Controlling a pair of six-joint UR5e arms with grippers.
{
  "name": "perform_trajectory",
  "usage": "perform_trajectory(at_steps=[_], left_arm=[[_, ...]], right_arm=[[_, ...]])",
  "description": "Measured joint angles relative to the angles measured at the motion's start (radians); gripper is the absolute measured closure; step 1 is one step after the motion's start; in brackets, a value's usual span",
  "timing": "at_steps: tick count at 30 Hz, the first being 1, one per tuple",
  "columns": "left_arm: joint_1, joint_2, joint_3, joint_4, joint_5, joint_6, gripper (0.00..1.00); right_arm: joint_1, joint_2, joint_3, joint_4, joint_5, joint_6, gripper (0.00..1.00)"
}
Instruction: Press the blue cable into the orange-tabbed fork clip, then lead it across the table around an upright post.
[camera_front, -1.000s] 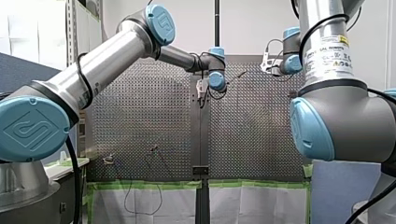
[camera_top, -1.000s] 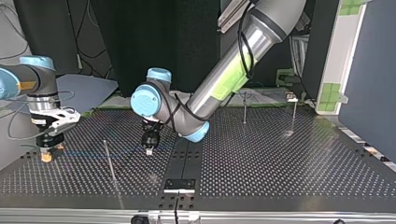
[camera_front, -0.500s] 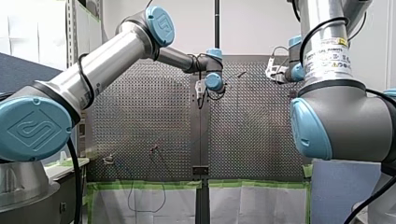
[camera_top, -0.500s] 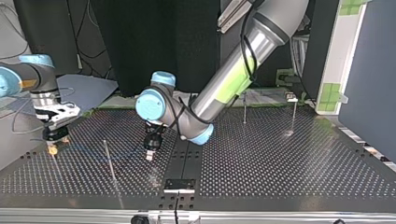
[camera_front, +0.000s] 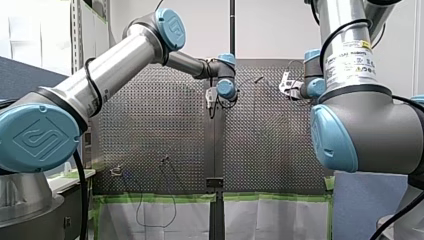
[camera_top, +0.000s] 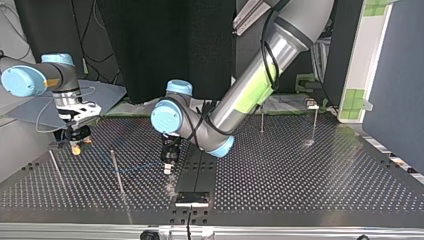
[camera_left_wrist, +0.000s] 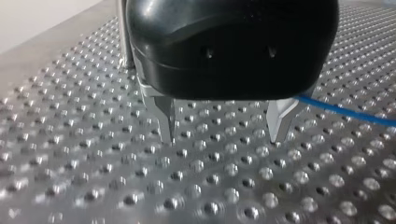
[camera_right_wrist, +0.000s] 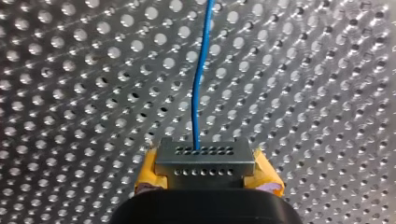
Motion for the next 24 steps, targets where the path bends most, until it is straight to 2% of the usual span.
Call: perform_trajectory(at_steps=[4, 9, 13, 17, 24], left_arm=[[0.002, 0.000, -0.001, -0.005, -0.014, -0.036, 0.03], [-0.001, 0.000, -0.001, -0.007, -0.026, -0.069, 0.03], [-0.021, 0.000, -0.001, -0.012, -0.052, -0.086, 0.03], [-0.036, -0.001, -0.001, -0.016, -0.088, -0.110, 0.03], [-0.050, -0.001, -0.001, -0.016, -0.140, -0.126, 0.03]], right_arm=[[0.009, 0.002, 0.034, -0.034, 0.016, 0.000, 1.00], [0.017, 0.011, 0.075, -0.084, 0.038, -0.018, 1.00], [0.019, 0.033, 0.101, -0.120, 0.055, -0.032, 1.00], [0.021, 0.069, 0.123, -0.157, 0.079, -0.060, 1.00], [0.021, 0.136, 0.133, -0.191, 0.117, -0.106, 1.00]])
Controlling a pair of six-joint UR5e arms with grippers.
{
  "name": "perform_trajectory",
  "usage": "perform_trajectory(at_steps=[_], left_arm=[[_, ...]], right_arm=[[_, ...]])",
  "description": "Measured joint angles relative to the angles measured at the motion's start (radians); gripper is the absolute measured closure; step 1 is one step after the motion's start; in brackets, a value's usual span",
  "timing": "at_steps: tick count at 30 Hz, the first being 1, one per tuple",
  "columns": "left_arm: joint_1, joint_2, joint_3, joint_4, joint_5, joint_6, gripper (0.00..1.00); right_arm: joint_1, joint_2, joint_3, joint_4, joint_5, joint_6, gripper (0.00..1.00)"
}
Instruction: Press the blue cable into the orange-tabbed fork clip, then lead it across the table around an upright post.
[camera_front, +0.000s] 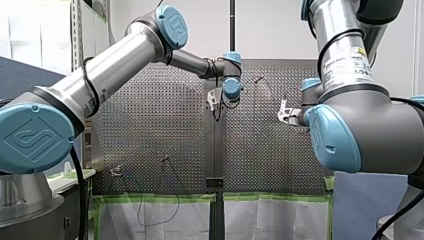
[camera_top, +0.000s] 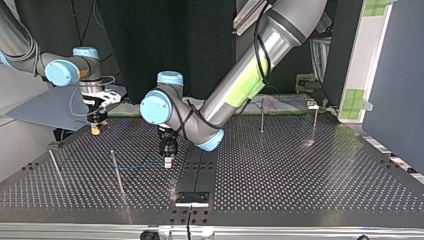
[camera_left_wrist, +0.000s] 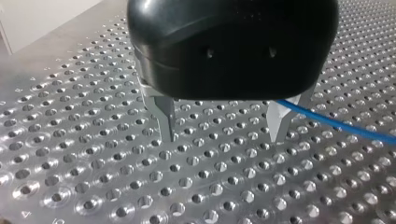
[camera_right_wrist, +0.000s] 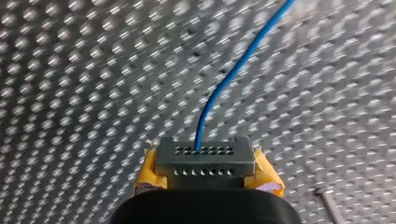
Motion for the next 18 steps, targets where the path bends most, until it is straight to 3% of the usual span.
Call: perform_trajectory(at_steps=[4, 10, 15, 18], left_arm=[[-0.001, -0.004, 0.000, 0.002, -0.018, 0.003, 0.03], [-0.003, -0.029, 0.001, 0.004, -0.026, 0.011, 0.03], [-0.005, -0.033, 0.004, 0.016, -0.032, 0.013, 0.03], [-0.007, -0.033, 0.004, 0.018, -0.037, 0.013, 0.03]], right_arm=[[-0.005, 0.040, 0.007, -0.024, 0.015, -0.021, 1.00], [-0.030, 0.099, 0.020, -0.078, 0.012, -0.013, 1.00], [-0.069, 0.147, 0.029, -0.117, 0.007, -0.032, 1.00], [-0.098, 0.172, 0.033, -0.125, -0.006, -0.028, 1.00]])
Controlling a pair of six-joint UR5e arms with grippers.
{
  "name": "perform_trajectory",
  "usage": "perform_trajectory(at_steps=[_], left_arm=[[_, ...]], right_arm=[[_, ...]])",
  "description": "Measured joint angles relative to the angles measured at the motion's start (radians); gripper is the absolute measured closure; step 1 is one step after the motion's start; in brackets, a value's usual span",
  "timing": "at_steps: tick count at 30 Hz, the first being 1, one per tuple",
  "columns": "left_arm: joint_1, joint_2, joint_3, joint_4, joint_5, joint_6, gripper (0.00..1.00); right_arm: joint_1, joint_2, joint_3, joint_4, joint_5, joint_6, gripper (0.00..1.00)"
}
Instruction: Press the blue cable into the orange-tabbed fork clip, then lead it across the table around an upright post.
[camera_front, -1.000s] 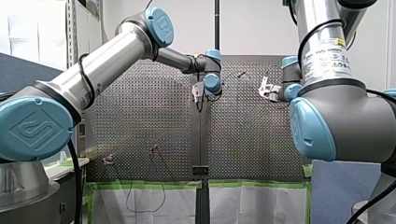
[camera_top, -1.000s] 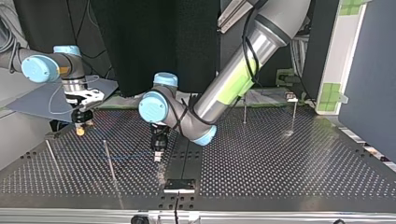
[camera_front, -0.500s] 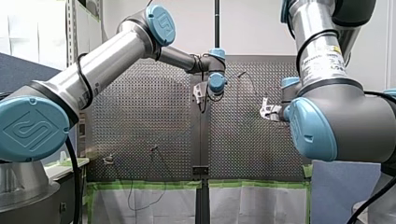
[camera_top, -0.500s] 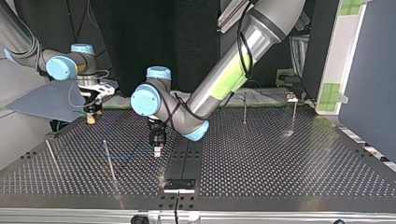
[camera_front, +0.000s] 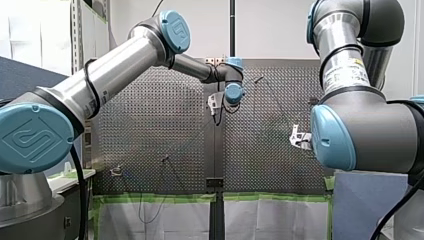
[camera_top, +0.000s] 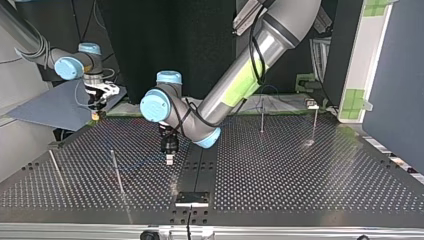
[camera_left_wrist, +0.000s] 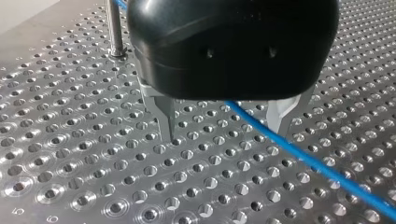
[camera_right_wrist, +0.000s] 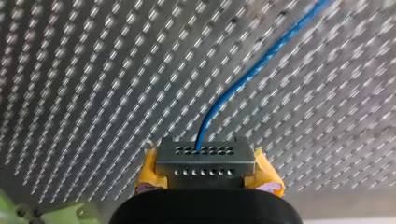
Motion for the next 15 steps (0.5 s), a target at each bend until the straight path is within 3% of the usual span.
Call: perform_trajectory(at_steps=[4, 8, 11, 15], left_arm=[[0.000, 0.000, 0.000, 0.001, -0.002, 0.001, 0.03], [-0.001, 0.000, 0.000, -0.004, -0.003, 0.008, 0.03], [-0.001, 0.000, 0.000, -0.008, -0.004, 0.011, 0.03], [-0.002, 0.000, 0.000, -0.011, -0.003, 0.014, 0.03]], right_arm=[[-0.036, 0.026, 0.001, -0.020, -0.017, 0.024, 1.00], [-0.067, 0.064, 0.000, -0.057, -0.023, 0.062, 1.00], [-0.074, 0.086, -0.001, -0.086, -0.023, 0.080, 1.00], [-0.073, 0.098, -0.001, -0.122, -0.020, 0.087, 1.00]])
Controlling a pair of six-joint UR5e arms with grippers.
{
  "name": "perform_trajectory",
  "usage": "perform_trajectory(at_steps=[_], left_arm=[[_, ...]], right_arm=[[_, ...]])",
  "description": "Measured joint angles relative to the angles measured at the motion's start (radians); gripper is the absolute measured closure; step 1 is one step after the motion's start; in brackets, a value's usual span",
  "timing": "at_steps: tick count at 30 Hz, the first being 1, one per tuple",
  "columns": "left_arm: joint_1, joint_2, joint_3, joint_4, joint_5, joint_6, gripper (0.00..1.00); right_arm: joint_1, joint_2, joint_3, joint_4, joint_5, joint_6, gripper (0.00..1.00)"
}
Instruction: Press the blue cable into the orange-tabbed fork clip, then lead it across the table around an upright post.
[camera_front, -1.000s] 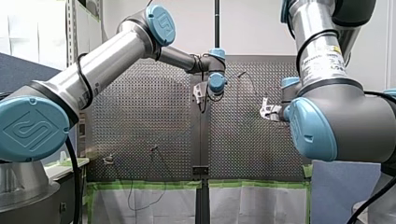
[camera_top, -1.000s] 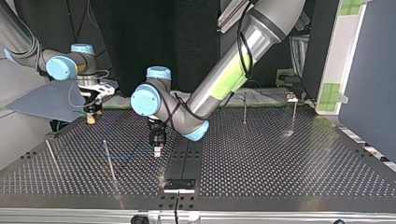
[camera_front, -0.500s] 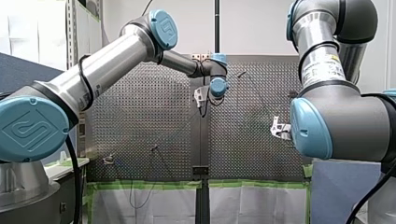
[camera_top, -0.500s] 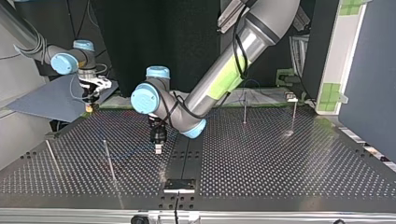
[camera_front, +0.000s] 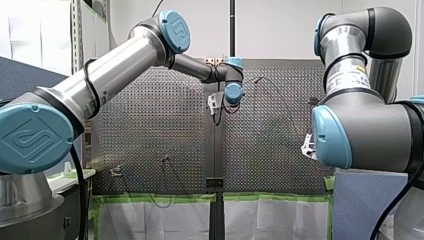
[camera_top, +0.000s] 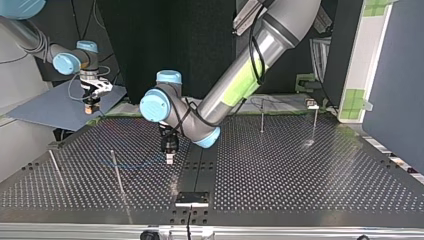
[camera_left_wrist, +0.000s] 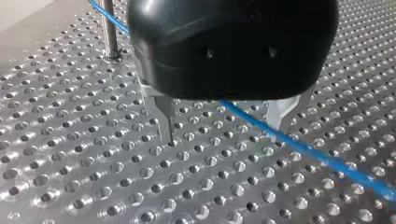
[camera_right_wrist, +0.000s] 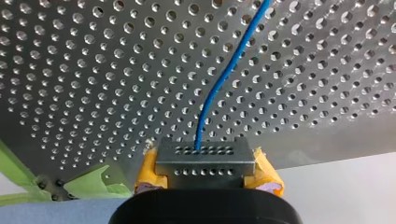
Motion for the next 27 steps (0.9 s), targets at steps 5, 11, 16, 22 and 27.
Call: perform_trajectory(at_steps=[5, 11, 16, 22, 27], left_arm=[[-0.001, 0.000, 0.000, -0.003, -0.001, 0.002, 0.03], [-0.001, 0.000, 0.000, -0.004, -0.001, 0.006, 0.03], [0.000, 0.000, 0.000, -0.004, -0.001, 0.012, 0.03], [0.004, 0.000, 0.001, -0.006, -0.001, 0.013, 0.03], [0.006, 0.000, 0.001, -0.007, -0.004, 0.017, 0.03]], right_arm=[[0.003, 0.024, -0.007, -0.029, 0.006, 0.006, 1.00], [0.003, 0.080, -0.033, -0.035, 0.010, 0.017, 1.00], [0.002, 0.125, -0.058, -0.038, 0.016, 0.014, 1.00], [0.003, 0.182, -0.096, -0.064, 0.016, -0.002, 1.00], [-0.003, 0.228, -0.132, -0.069, 0.015, -0.035, 1.00]])
